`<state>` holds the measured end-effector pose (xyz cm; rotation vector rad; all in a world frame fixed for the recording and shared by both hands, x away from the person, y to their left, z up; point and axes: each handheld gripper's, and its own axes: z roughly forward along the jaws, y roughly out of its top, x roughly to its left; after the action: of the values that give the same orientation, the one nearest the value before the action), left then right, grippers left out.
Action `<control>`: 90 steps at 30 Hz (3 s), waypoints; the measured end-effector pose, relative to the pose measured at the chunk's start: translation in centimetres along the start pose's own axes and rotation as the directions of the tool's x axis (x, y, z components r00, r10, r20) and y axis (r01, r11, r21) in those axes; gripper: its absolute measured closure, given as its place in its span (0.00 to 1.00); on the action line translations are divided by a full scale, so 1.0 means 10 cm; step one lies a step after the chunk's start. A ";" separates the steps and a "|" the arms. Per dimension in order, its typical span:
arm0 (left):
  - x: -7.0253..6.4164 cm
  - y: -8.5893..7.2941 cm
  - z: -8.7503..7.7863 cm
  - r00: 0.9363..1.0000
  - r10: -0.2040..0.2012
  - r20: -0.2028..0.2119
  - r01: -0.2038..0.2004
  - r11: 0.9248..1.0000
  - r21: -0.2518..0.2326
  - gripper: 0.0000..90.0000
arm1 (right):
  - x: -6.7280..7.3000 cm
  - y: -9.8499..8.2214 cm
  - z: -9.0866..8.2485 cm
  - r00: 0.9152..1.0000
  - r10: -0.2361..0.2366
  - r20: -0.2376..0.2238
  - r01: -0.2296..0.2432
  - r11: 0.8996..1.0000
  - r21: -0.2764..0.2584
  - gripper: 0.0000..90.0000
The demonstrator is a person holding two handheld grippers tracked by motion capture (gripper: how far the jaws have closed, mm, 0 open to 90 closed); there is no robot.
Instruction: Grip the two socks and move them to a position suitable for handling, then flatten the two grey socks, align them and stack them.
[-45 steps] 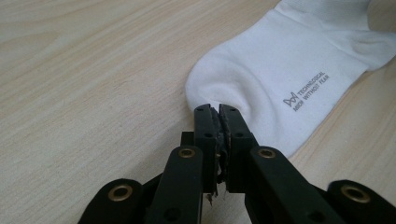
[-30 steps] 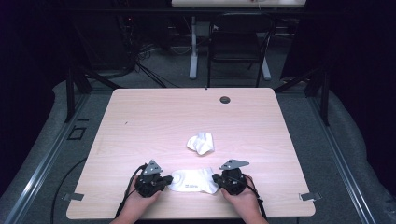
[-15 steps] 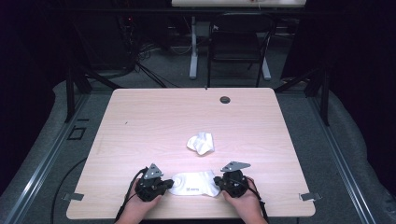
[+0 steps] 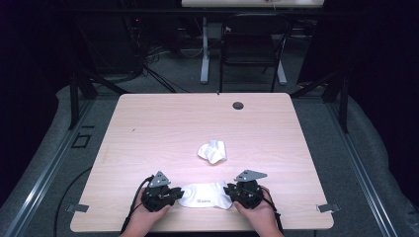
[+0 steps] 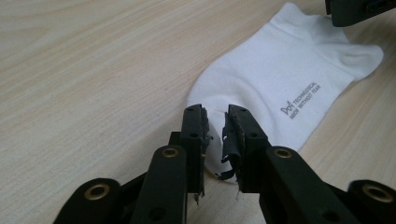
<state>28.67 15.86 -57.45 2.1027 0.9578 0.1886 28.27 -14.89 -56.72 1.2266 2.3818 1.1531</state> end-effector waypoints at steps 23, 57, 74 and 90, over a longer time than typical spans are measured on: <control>0.23 0.08 -0.09 0.996 0.000 -0.087 -0.007 0.997 -0.078 0.71 | -0.11 0.22 0.01 1.000 -0.014 0.015 0.015 0.999 -0.043 0.68; 0.51 0.48 0.03 0.994 -0.087 -0.058 0.082 0.993 -0.088 0.68 | -0.10 1.14 0.60 0.993 -0.097 0.069 0.091 0.992 0.092 0.78; 0.63 0.37 -0.07 0.991 -0.107 -0.081 0.099 0.991 -0.095 0.65 | -0.09 1.20 0.96 0.983 -0.121 0.139 0.103 0.986 0.129 0.67; 0.62 0.32 -0.07 0.991 -0.099 -0.092 0.092 0.992 -0.083 0.65 | -0.09 1.14 1.09 0.964 -0.181 0.194 0.139 0.968 0.209 0.88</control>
<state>34.55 19.36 -55.78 1.9863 1.0882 0.2759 41.15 -5.72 -55.76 1.1226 2.4208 0.7173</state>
